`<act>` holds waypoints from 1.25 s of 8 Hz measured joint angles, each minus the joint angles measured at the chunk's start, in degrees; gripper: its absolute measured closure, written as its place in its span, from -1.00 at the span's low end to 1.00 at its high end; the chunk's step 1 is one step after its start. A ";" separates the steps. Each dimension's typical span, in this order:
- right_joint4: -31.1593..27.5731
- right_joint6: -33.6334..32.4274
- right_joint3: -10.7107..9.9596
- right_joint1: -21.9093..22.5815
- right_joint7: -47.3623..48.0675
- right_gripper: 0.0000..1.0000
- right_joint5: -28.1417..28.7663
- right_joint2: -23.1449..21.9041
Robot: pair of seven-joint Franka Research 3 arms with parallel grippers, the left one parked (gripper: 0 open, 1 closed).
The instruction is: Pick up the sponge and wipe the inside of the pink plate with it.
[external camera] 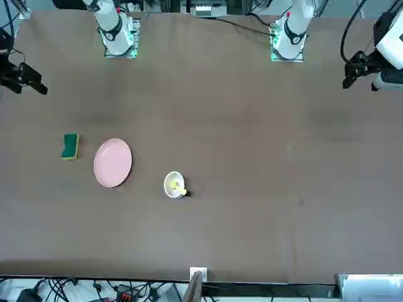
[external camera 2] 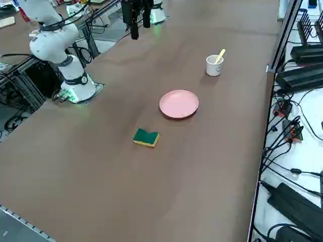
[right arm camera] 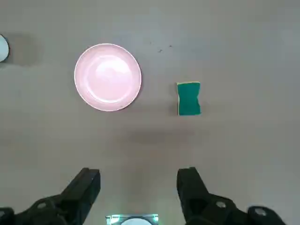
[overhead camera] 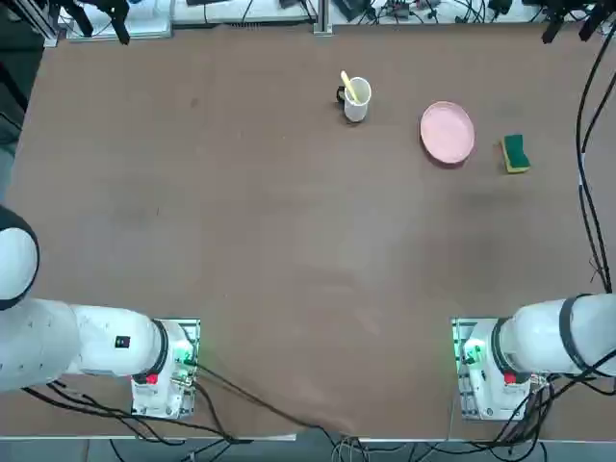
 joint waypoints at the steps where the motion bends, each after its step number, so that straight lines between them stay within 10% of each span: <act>1: 0.07 0.06 0.00 0.00 0.00 -1.00 0.00 0.00; 7: -0.38 2.16 -0.06 -0.69 0.00 -1.00 0.00 2.71; 10: -8.82 19.22 -0.26 -5.45 -7.33 -1.00 0.01 8.05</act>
